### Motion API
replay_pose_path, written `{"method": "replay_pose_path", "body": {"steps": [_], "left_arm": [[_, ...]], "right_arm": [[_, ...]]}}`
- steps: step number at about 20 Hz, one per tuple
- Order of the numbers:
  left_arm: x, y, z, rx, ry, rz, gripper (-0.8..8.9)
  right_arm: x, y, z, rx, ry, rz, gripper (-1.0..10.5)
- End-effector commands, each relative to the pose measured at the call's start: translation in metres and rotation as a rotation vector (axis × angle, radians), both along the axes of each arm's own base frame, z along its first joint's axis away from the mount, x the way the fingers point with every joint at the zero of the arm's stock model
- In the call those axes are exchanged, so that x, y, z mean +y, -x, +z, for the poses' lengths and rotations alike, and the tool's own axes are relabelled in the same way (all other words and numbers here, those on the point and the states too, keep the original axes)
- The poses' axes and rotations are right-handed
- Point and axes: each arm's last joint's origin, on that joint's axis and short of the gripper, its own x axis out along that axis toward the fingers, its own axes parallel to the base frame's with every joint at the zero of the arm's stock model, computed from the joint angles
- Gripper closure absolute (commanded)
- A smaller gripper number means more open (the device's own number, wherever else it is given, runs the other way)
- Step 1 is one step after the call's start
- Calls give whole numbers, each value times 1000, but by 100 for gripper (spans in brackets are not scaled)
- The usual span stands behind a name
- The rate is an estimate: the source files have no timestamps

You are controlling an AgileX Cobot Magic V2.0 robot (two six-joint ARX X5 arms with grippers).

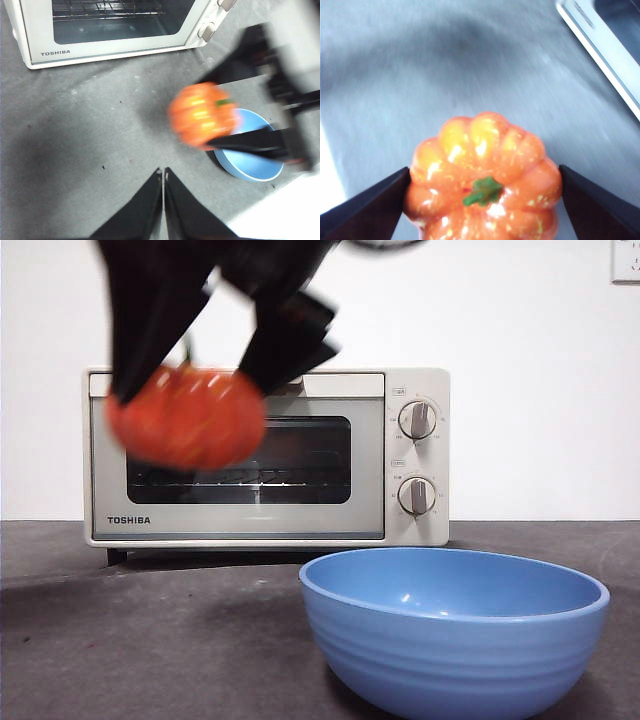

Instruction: Place pumpkin in the steamer

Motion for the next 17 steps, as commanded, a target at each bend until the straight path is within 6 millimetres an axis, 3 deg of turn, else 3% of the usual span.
{"method": "replay_pose_path", "body": {"steps": [1, 3, 6, 11, 17], "left_arm": [[0, 1, 7, -30, 0, -7, 798], [0, 1, 6, -30, 0, -7, 798], [0, 1, 6, -30, 0, -7, 798], [0, 1, 6, -30, 0, -7, 798], [0, 1, 6, -29, 0, -7, 798]], "right_arm": [[-17, 6, 17, 4, 29, -41, 570], [-37, 10, 28, 8, 35, -68, 570], [-61, 18, 24, 19, 40, -107, 570], [-83, 34, -14, 68, 56, -152, 570], [-89, 38, -66, 105, 103, -161, 569]]}}
